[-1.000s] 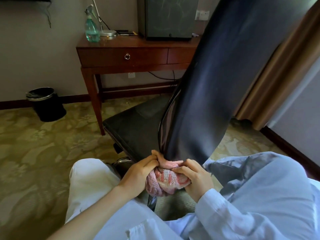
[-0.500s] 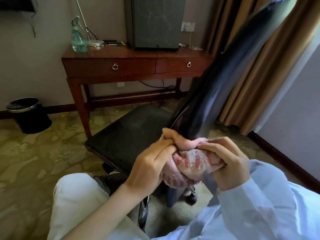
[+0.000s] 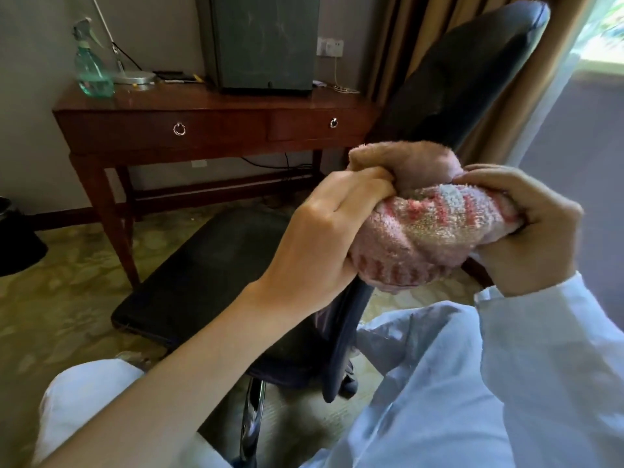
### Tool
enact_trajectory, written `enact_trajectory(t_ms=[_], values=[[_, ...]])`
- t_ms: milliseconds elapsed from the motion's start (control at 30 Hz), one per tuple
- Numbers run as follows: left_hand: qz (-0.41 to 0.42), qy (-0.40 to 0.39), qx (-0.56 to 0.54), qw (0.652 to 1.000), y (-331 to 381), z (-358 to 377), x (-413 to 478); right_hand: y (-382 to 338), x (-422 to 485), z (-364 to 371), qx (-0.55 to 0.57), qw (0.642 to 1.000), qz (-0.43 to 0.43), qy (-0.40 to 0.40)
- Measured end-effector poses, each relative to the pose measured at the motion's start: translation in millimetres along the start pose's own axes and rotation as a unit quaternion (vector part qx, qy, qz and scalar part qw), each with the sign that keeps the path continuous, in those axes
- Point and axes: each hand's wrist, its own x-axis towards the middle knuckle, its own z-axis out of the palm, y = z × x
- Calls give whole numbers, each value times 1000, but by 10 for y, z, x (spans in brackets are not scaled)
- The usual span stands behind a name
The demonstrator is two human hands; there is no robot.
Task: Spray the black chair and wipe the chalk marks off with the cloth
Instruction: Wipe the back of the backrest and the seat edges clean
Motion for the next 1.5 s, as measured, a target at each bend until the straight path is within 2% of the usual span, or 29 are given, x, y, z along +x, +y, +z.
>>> enact_trajectory(t_ms=[33, 100, 200, 267, 500, 633, 767, 800, 867, 933, 1000, 1067, 1200, 1333, 1500], values=[[-15, -23, -7, 1000, -44, 70, -95, 116, -87, 12, -35, 999, 10, 0], [-20, -64, -5, 998, -125, 161, -289, 336, -279, 44, -10, 999, 53, 10], [-44, -88, -8, 995, -185, 426, -600, 675, -628, 101, -64, 998, 10, -5], [-66, -101, -13, 993, -233, 622, -828, 920, -832, 92, -63, 997, 37, -1], [-133, -168, -50, 975, -402, 1212, -1422, 1611, -1411, 81, -115, 982, 114, -93], [-113, -120, -57, 985, -367, 1354, -1309, 1668, -1352, -2, -119, 983, 109, -83], [-93, -47, -82, 991, -208, 1320, -840, 1434, -919, -141, -110, 989, 95, 5], [-93, -34, -79, 992, -156, 1284, -641, 1332, -761, -184, -78, 991, 108, 23], [-86, -7, -82, 993, -80, 1192, -190, 1096, -356, -280, 111, 974, 190, 62], [-63, 8, -89, 994, -47, 1091, 226, 917, -9, -386, 193, 956, 183, 125], [-53, 5, -98, 994, -50, 1017, 494, 679, 329, -426, 31, 988, 74, 129], [-55, -15, -105, 993, -75, 990, 558, 643, 425, -462, -99, 991, 18, 84], [-71, -49, -109, 990, -145, 1066, 257, 921, 105, -391, -58, 991, 74, 92], [-92, -67, -102, 988, -236, 1224, -167, 1212, -319, -262, -106, 989, 90, 40], [-96, -80, -72, 990, -332, 1385, -610, 1476, -816, -122, -101, 979, 176, 25]])
